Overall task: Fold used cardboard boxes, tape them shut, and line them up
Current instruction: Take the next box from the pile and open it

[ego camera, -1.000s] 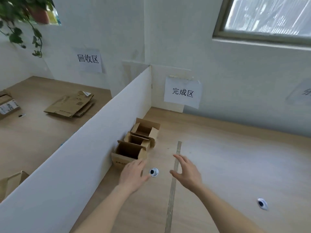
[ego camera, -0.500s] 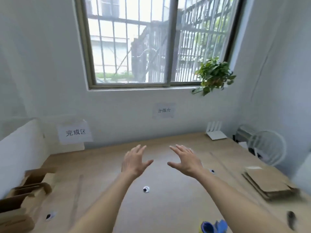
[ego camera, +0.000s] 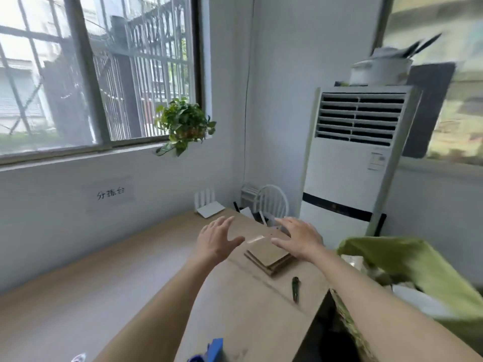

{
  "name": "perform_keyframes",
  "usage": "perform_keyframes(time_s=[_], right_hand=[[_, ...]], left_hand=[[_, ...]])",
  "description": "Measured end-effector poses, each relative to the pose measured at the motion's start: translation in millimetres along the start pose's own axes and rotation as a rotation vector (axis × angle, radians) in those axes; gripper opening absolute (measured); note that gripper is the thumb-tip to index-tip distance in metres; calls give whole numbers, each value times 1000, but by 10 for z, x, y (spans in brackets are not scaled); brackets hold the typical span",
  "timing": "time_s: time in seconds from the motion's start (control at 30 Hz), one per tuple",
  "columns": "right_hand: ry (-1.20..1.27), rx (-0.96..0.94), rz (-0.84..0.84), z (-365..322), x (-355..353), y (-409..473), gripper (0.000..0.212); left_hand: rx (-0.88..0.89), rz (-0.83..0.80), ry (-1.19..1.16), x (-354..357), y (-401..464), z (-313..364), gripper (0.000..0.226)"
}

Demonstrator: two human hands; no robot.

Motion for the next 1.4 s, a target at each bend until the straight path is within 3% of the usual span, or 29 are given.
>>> perform_keyframes(time_s=[0.27, 0.67, 0.97, 1.4], right_hand=[[-13, 139, -11, 1248, -24, 757, 74], [-37, 89, -182, 1882, 587, 2500, 72], [37, 46, -362, 2327, 1603, 3606, 74], [170, 31, -735, 3304, 3800, 4951, 83]], left_hand=[[56, -53, -40, 730, 1212, 507, 79], [-17, -140, -58, 1844, 2776, 305, 77], [-185, -246, -43, 2839, 3405, -220, 81], [-624, -498, -111, 4860, 3752, -867, 86]])
Point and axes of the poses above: each hand's wrist, its own y-axis towards the middle knuckle, its own x-axis out of the palm, z = x × y, the point moved 6 cm from there along y, towards the middle knuckle, and after that the axes turned 1 degree about x, right-handed, at the moved point
